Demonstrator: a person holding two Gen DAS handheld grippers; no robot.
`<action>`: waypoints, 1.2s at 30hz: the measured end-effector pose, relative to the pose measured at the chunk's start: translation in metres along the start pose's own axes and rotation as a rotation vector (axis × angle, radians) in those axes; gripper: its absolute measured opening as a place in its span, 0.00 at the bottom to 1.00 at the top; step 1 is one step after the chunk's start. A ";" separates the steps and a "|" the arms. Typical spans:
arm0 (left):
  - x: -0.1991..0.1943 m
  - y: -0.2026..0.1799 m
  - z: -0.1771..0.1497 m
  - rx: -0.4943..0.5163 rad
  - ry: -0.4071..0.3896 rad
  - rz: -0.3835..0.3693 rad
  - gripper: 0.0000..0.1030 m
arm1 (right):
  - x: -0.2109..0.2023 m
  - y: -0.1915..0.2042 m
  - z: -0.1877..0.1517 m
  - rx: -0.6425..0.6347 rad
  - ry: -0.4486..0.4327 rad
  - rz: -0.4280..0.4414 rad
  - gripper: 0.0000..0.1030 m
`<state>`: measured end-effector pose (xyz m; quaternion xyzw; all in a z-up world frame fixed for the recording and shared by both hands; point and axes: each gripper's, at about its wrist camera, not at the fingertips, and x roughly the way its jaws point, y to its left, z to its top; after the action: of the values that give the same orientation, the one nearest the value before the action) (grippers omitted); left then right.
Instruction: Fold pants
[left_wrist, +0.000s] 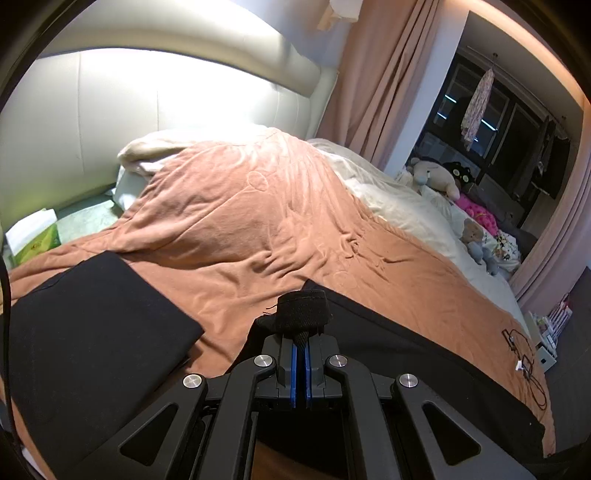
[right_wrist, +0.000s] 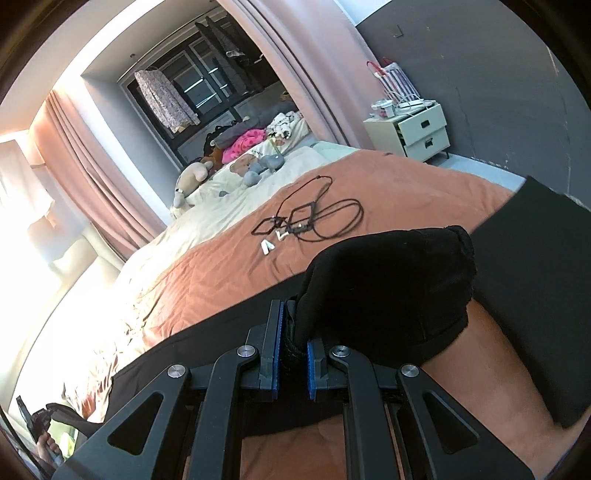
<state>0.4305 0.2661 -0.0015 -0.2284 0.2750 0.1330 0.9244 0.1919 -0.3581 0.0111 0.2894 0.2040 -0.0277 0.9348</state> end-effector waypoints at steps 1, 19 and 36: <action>0.006 -0.003 0.002 -0.001 0.003 0.004 0.03 | 0.008 0.003 0.004 -0.005 0.003 -0.006 0.07; 0.161 -0.035 0.020 -0.020 0.150 0.091 0.03 | 0.147 0.047 0.055 -0.089 0.083 -0.125 0.07; 0.262 -0.046 0.014 -0.022 0.245 0.144 0.03 | 0.249 0.064 0.063 -0.094 0.163 -0.232 0.07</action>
<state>0.6669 0.2653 -0.1238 -0.2326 0.4001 0.1729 0.8694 0.4540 -0.3236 -0.0067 0.2212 0.3123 -0.1026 0.9182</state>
